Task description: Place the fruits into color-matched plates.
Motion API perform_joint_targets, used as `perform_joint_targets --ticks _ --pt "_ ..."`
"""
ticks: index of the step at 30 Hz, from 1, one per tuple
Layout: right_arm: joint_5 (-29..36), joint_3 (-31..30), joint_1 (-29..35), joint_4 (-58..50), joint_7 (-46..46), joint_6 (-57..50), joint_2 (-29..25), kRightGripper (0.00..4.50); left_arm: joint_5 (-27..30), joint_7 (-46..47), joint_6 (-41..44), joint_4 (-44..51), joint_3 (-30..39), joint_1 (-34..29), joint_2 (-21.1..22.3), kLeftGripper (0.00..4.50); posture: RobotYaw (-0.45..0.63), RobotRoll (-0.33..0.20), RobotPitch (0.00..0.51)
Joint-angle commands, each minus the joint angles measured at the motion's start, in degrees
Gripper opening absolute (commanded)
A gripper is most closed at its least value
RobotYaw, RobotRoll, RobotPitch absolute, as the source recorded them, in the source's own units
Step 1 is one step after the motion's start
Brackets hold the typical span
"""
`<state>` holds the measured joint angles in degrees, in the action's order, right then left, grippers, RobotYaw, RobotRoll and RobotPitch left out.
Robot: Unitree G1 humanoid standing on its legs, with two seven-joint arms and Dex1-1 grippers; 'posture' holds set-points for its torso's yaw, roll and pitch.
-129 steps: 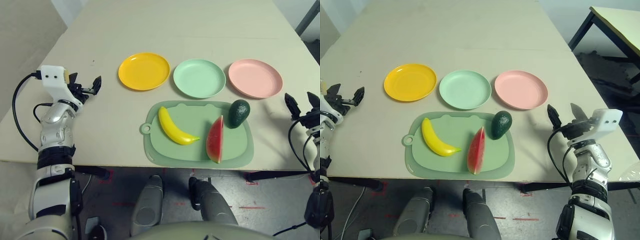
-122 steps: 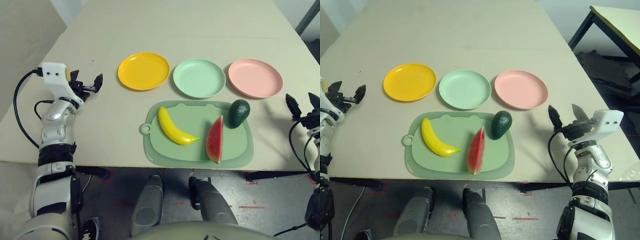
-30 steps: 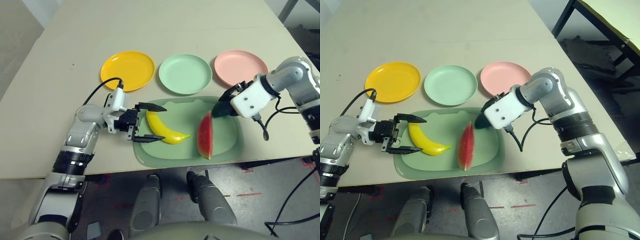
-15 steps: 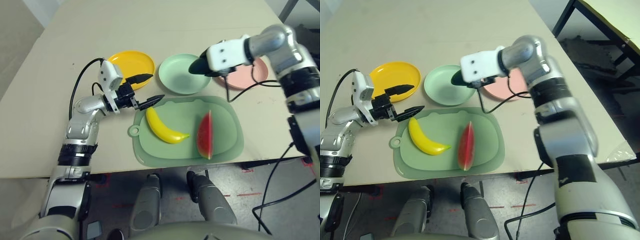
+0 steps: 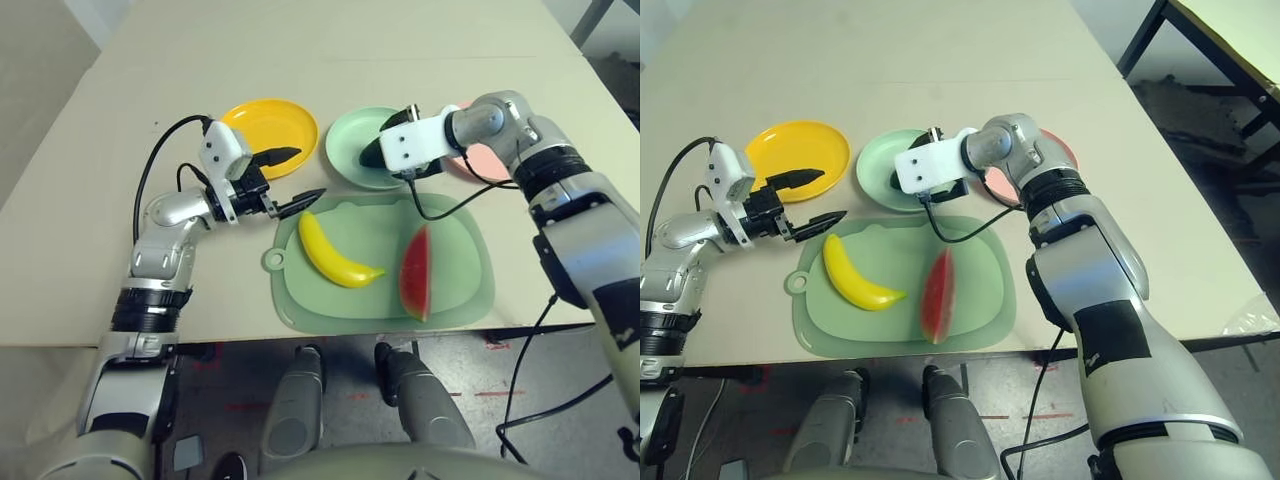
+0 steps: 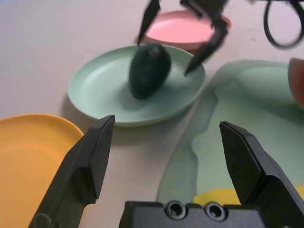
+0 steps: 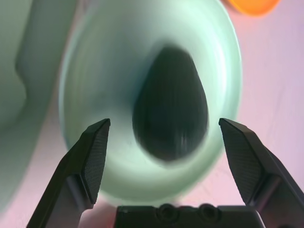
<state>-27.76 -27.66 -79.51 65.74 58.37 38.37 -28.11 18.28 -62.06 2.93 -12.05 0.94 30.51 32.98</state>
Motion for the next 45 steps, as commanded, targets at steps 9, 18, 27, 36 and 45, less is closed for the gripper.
perform_joint_targets --ticks 9,18,27,36,45 --pt "24.89 -2.45 10.68 -49.39 33.93 -12.75 -18.28 4.48 8.93 -27.86 0.16 1.74 -2.86 -3.26 6.75 4.50 -0.07 0.000 0.238" --pt "33.75 -5.38 22.01 -81.45 34.13 -33.36 -24.94 4.48 9.19 -28.86 1.14 3.87 -3.98 -2.97 4.98 4.50 -0.07 0.000 0.245" --pt "27.86 -5.88 24.90 -78.38 34.06 -31.71 -19.45 4.48 9.56 -27.98 1.88 5.55 -3.65 -3.47 5.11 4.50 -0.05 0.000 0.249" --pt "21.40 -7.20 28.91 -71.10 33.58 -24.95 -15.96 4.48 9.88 -27.07 2.30 6.88 -2.96 -4.17 5.99 4.50 -0.04 0.000 0.256" --pt "19.26 -6.69 31.20 -68.37 33.30 -25.17 -13.11 3.78 9.79 -26.47 2.14 7.02 -2.88 -4.49 6.40 4.50 -0.03 0.000 0.257"
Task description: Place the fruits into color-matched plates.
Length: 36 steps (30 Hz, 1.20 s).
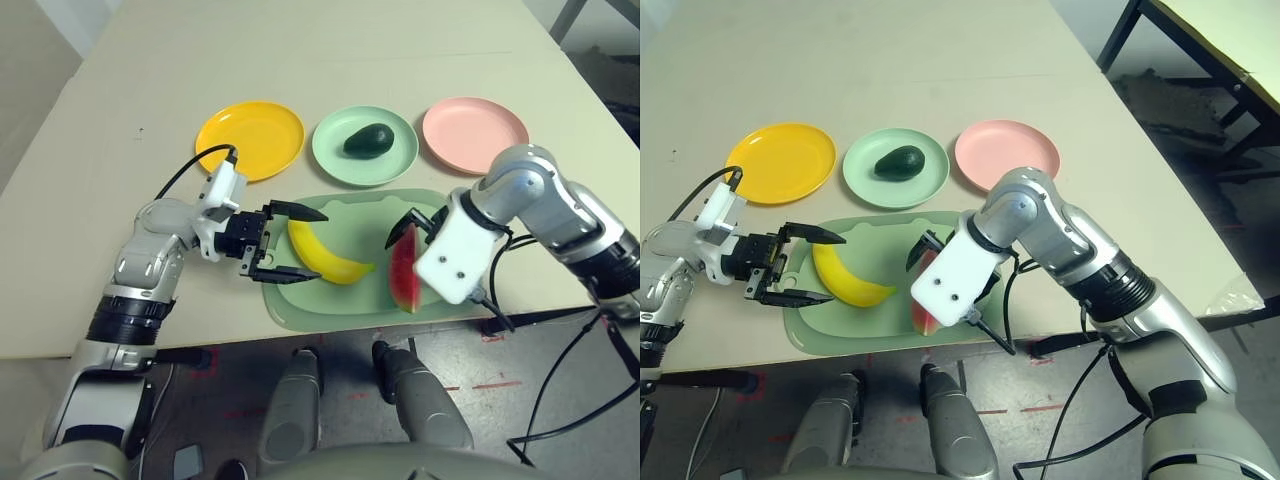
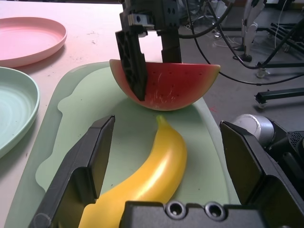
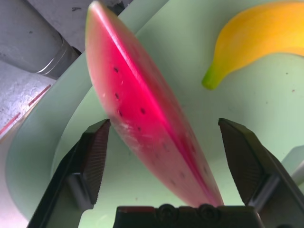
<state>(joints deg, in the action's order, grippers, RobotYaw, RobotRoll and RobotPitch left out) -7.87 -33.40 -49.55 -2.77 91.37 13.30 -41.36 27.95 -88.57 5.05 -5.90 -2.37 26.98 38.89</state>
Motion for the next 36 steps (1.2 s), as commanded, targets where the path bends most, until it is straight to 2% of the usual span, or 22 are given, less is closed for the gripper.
perform_joint_targets --ticks 1,4,6,7,18,30,36 --pt "-0.76 -0.90 1.42 0.34 0.34 -0.06 0.13 3.42 0.12 0.06 -0.02 0.67 0.45 -0.82 0.52 4.50 -0.04 0.000 0.260" --pt "-1.07 -0.59 1.69 0.78 0.40 -0.12 0.04 2.27 0.08 0.09 -0.13 0.31 0.44 -0.64 0.58 4.50 -0.04 0.000 0.260" --pt "-1.17 -0.29 1.60 1.07 0.49 -0.27 0.06 1.80 0.05 0.01 -0.23 0.04 0.40 -0.52 0.59 4.50 -0.04 0.000 0.261" --pt "-1.20 -0.13 1.55 1.23 0.50 -0.41 0.02 1.71 0.01 0.00 -0.31 -0.12 0.36 -0.45 0.54 4.50 -0.04 0.000 0.260" --pt "0.08 0.93 -0.34 1.51 1.13 -2.74 -1.30 1.71 -0.42 0.53 -1.35 -1.47 0.36 0.03 0.05 4.50 -0.05 0.000 0.250" --pt "8.51 -0.25 -4.98 -4.55 1.13 -14.22 -6.20 1.70 -0.33 1.09 -2.16 -2.82 0.28 -0.18 -0.58 4.50 -0.05 0.000 0.243" --pt "2.82 2.58 -10.71 8.45 -0.43 -10.10 -4.96 1.69 -2.64 5.72 -3.12 -3.84 0.18 1.58 -2.40 4.50 -0.06 0.000 0.242"
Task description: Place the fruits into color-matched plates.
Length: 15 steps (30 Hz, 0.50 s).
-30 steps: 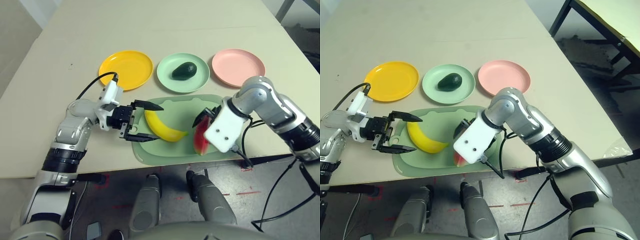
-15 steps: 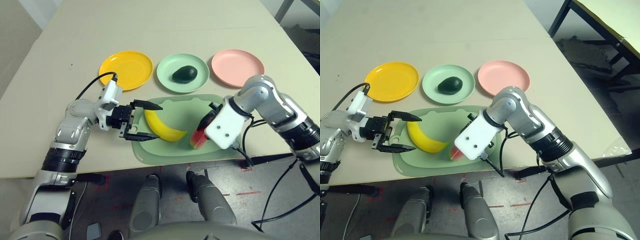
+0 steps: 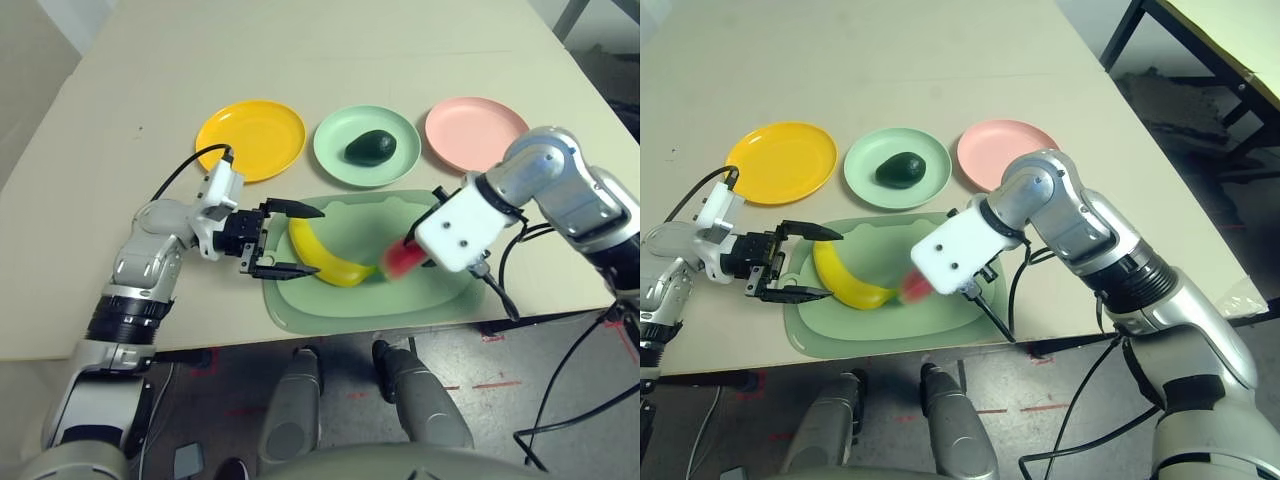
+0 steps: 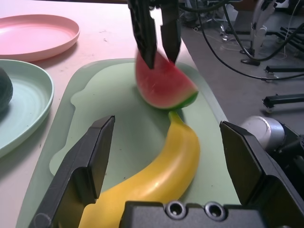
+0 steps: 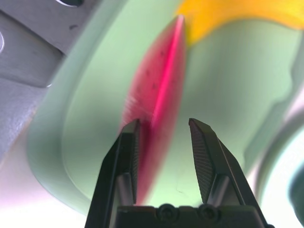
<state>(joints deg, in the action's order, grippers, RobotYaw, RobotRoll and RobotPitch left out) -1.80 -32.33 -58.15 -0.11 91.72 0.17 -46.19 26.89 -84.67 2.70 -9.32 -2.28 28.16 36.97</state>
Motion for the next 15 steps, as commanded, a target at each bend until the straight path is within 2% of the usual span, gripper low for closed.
perform_joint_targets --ticks 1,4,15 --pt "-4.24 1.62 -3.27 8.62 -1.26 4.45 0.02 1.69 -1.68 2.44 -0.67 -0.22 0.04 0.59 -0.75 4.50 -0.06 0.000 0.242" --pt "-4.37 2.25 -4.23 11.05 -0.89 4.82 0.49 1.69 -1.38 3.24 -0.31 0.48 -0.16 0.57 -1.04 4.50 -0.07 0.000 0.240" --pt "-1.01 1.28 -1.96 3.96 0.78 -0.59 -0.65 1.69 -0.86 2.31 -0.46 0.31 0.33 0.21 0.08 4.50 -0.06 0.000 0.244"
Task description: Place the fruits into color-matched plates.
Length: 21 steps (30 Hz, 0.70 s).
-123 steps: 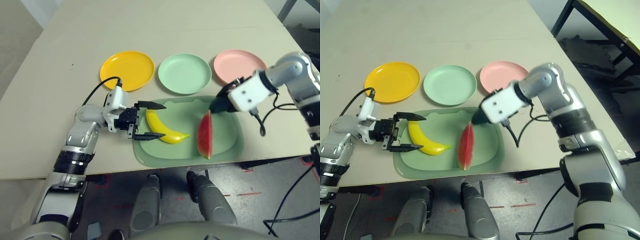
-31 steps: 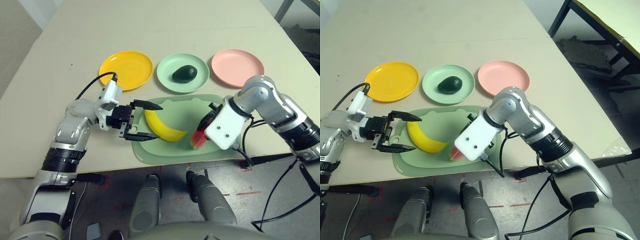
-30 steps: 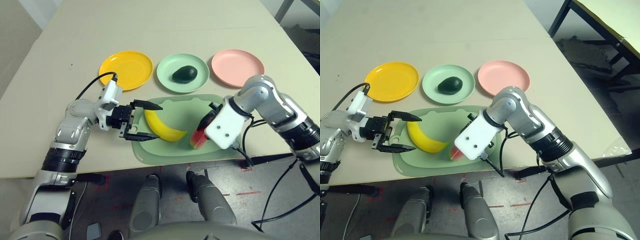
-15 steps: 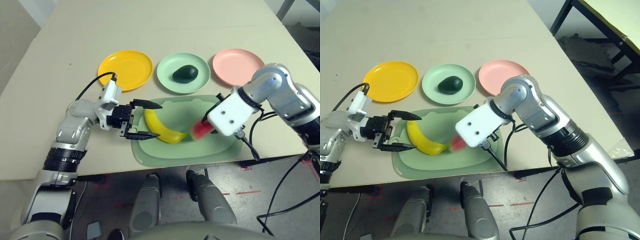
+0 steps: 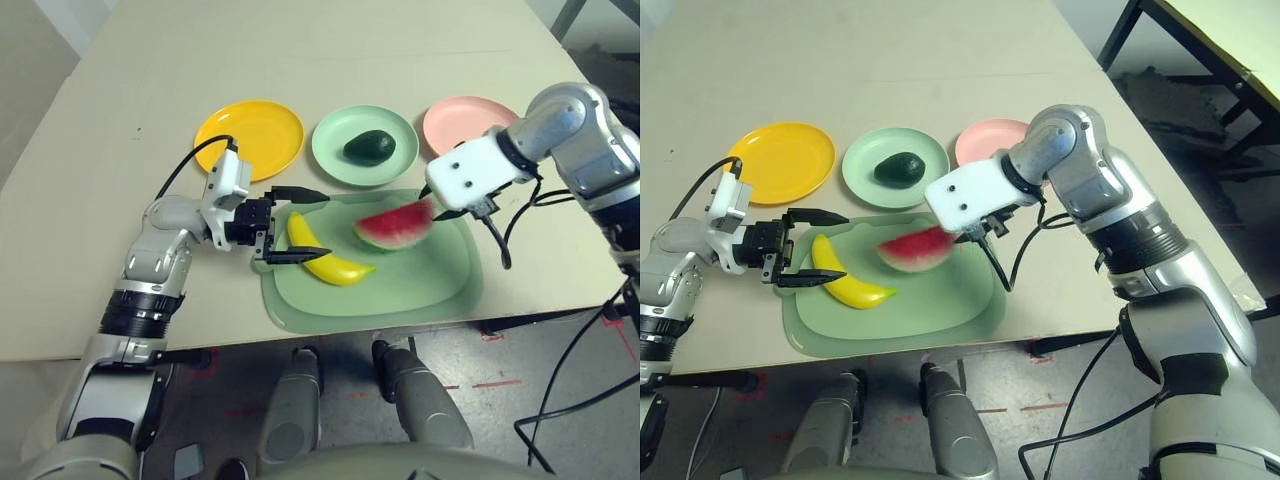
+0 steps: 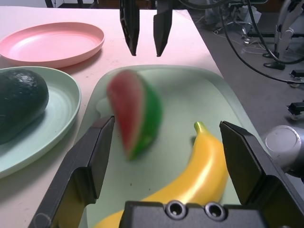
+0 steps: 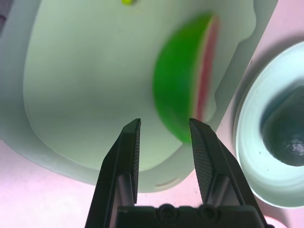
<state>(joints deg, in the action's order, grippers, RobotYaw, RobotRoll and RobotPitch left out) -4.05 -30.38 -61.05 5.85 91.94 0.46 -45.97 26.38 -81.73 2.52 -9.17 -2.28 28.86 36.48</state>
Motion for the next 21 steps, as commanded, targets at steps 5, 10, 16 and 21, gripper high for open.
perform_joint_targets --ticks 5,10,16,21 --pt "1.64 -0.98 1.40 -3.03 0.56 -1.50 -1.36 3.69 -0.31 -0.66 -0.46 0.08 0.33 -0.64 0.72 4.50 -0.06 0.000 0.244" --pt "0.18 0.23 0.48 -1.60 0.53 -1.17 1.02 4.46 -0.79 -0.62 -0.77 -0.31 0.24 -0.70 0.98 4.50 -0.06 0.000 0.244" --pt "-3.95 -0.83 -0.52 5.74 -1.93 1.20 5.60 4.46 -2.98 -0.02 -2.01 -0.67 -0.62 -0.30 1.27 4.50 -0.05 0.000 0.250" --pt "-8.08 -1.47 -2.41 14.38 -4.08 4.31 9.62 4.46 -4.69 -0.05 -2.97 -0.13 -1.13 -0.48 1.92 4.50 -0.03 0.000 0.255"
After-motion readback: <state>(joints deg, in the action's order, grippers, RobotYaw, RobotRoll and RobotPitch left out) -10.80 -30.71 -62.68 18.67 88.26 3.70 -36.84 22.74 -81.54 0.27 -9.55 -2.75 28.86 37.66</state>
